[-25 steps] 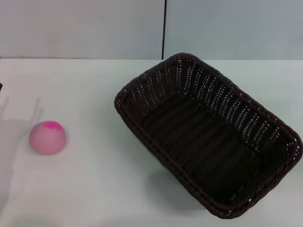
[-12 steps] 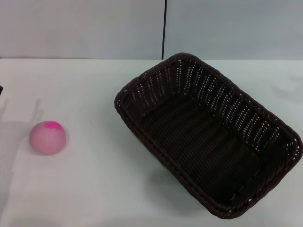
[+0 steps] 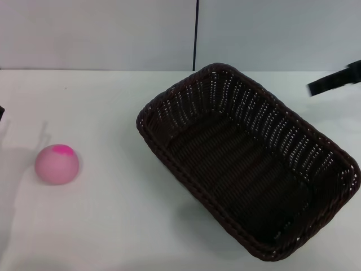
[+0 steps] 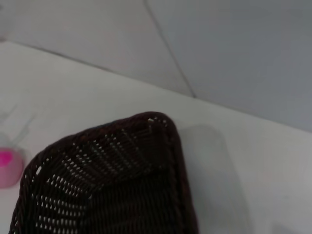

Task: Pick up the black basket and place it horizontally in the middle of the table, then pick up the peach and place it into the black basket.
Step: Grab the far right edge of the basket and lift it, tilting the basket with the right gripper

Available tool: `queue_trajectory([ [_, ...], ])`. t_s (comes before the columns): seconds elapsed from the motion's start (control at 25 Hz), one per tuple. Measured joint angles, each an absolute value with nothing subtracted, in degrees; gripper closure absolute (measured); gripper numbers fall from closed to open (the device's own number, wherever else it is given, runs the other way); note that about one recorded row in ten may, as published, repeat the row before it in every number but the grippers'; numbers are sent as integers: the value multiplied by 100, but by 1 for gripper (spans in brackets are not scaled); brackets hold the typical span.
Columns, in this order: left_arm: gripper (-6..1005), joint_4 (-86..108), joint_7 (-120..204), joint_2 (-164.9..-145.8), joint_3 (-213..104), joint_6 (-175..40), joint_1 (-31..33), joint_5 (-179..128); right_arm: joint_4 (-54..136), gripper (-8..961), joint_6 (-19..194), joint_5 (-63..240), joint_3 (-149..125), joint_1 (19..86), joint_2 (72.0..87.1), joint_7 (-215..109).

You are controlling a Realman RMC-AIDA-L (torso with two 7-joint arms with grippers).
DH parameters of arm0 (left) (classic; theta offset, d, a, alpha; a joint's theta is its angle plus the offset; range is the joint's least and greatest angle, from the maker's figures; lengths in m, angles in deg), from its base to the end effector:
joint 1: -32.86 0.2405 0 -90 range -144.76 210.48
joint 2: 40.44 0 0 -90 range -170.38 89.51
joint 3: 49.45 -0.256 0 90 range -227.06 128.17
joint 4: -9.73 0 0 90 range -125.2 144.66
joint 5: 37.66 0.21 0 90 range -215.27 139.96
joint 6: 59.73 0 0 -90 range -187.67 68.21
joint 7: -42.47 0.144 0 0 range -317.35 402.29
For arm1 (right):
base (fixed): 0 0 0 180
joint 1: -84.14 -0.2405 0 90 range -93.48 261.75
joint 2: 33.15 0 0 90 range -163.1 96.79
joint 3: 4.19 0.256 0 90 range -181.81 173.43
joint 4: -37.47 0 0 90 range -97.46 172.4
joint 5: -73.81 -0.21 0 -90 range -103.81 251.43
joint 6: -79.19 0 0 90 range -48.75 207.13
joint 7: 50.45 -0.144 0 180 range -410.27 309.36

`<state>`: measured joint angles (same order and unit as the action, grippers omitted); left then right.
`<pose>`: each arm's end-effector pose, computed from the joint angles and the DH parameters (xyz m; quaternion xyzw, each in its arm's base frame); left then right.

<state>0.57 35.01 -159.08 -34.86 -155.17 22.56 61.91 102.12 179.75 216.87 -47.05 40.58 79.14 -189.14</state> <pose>-0.3500 0.2167 0.0114 -0.6286 -0.1748 -0.3681 0.6624 0.2026 0.3890 0.1009 -0.8796 0.4498 -0.0053 0.1550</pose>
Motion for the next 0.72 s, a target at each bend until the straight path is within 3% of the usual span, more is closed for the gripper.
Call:
queue_trajectory([
  [0.36,207,76,3507,-15900,-3459,-15550,2267,6172,8788,253,16737,21682,-5516,3658,8213,-18783],
  [0.72,213,77,3509,-15900,-3451,-15539,2311,6163,8254,261,16104,21707,-5861,3512,8322,-18787],
])
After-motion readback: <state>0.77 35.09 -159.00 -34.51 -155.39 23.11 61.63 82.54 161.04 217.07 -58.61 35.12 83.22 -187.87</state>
